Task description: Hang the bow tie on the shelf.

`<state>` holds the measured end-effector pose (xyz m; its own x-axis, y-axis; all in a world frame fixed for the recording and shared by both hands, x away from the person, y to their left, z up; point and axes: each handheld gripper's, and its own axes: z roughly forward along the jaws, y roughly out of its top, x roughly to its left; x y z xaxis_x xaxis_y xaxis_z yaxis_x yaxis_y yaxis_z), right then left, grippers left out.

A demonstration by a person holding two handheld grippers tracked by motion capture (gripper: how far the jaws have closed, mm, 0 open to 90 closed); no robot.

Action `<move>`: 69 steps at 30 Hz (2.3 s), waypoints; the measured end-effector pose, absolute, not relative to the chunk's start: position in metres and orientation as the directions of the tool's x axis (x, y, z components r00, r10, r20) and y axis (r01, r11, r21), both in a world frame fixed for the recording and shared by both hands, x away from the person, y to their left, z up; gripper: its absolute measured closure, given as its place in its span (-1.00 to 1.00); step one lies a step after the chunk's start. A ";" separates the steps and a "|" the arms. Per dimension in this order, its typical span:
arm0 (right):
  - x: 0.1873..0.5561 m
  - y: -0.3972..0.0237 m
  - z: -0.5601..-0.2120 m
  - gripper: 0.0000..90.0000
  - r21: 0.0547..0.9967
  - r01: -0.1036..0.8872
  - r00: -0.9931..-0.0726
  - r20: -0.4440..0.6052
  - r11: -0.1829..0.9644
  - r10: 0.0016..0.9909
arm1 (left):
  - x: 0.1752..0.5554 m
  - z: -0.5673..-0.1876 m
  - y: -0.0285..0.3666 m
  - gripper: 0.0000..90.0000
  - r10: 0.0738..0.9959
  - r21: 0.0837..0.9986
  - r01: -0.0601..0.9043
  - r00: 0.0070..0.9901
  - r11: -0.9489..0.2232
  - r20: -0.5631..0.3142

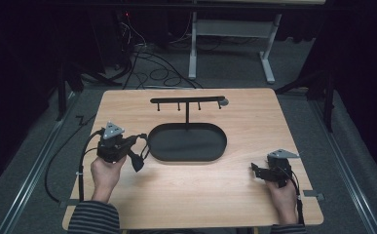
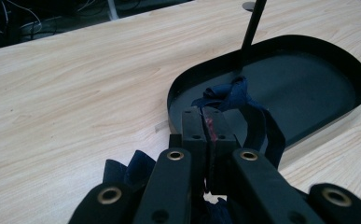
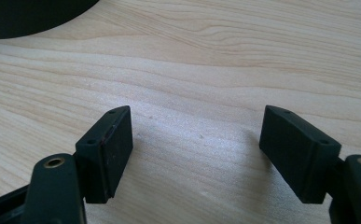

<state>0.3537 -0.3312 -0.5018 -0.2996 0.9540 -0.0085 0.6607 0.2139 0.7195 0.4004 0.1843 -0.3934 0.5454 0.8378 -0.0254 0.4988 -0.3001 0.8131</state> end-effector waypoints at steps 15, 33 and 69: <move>0.354 -0.331 -0.502 -0.40 0.720 0.661 -0.299 -0.008 0.214 0.954 | 0.412 -0.372 0.171 0.97 0.831 0.837 0.458 0.556 -0.300 -0.007; 0.354 -0.331 -0.502 -0.40 0.720 0.661 -0.298 -0.007 0.212 0.954 | 0.429 -0.349 0.159 0.97 0.825 0.863 0.427 0.565 -0.272 -0.020; 0.354 -0.331 -0.502 -0.41 0.719 0.660 -0.302 -0.009 0.216 0.953 | 0.465 -0.340 0.138 0.97 0.865 0.879 0.411 0.502 -0.241 0.003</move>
<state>0.3537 -0.3310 -0.5018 -0.3023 0.9532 -0.0086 0.6603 0.2159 0.7193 0.4650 0.1377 -0.3401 0.5016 0.8651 0.0028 0.4110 -0.2411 0.8792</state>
